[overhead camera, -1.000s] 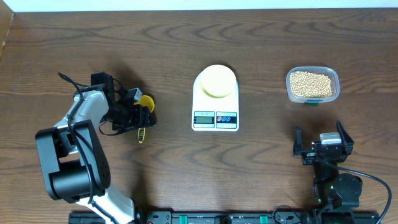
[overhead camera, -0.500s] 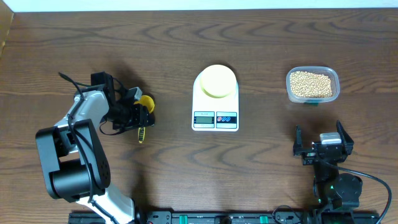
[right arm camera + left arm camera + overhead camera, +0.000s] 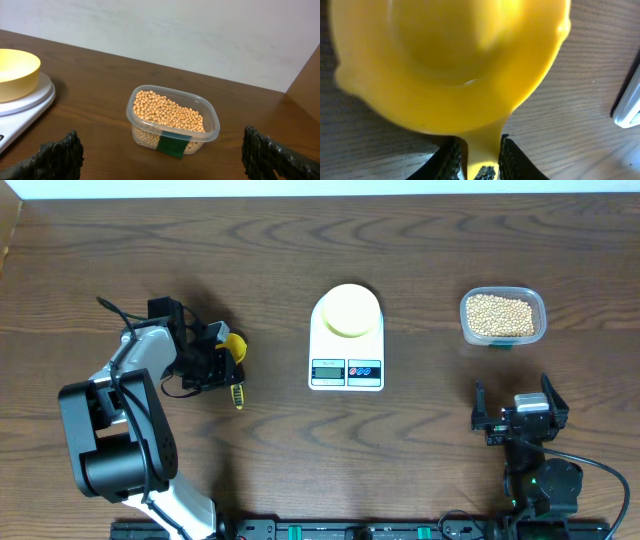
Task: Scoop item into bowl and weigh 50g on scale
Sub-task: 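Lower the left gripper onto the yellow scoop handle and grasp it, then lift the yellow scoop with the left gripper toward the scale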
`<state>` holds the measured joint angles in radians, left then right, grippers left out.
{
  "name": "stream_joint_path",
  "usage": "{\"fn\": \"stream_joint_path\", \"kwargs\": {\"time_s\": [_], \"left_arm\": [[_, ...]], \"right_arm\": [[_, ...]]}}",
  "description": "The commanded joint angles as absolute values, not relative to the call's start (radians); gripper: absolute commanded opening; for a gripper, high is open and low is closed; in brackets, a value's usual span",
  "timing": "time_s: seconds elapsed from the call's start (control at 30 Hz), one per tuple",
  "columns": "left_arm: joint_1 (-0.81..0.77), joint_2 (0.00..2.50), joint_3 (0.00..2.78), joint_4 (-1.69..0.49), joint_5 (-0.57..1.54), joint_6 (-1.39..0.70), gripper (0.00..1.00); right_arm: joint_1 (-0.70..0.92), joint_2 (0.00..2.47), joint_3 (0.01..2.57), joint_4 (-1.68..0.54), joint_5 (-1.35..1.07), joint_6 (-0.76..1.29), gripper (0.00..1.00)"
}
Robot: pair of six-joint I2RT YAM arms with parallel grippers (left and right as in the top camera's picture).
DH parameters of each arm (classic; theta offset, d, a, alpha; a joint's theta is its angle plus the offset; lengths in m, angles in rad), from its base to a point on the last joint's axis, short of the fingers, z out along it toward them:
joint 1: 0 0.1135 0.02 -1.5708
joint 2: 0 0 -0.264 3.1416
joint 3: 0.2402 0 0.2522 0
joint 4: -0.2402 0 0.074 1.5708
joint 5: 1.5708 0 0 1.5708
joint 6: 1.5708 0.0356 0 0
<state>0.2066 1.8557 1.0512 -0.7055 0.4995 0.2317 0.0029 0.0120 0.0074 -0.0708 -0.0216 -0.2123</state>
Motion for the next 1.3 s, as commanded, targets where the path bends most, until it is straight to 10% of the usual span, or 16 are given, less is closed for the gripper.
{"fn": "stream_joint_path", "kwargs": {"time_s": [0.0, 0.53, 1.27], "left_arm": [[0.207, 1.872, 1.036, -0.701, 0.514, 0.224, 0.28], [0.207, 1.855, 1.040, -0.701, 0.644, 0.205, 0.08], [0.226, 1.788, 1.041, -0.702, 0.665, 0.126, 0.07]], "right_arm": [[-0.006, 0.006, 0.006, -0.076, -0.013, -0.218, 0.99], [-0.006, 0.006, 0.006, -0.076, -0.013, -0.218, 0.99], [-0.006, 0.006, 0.006, -0.076, -0.013, -0.218, 0.99]]}}
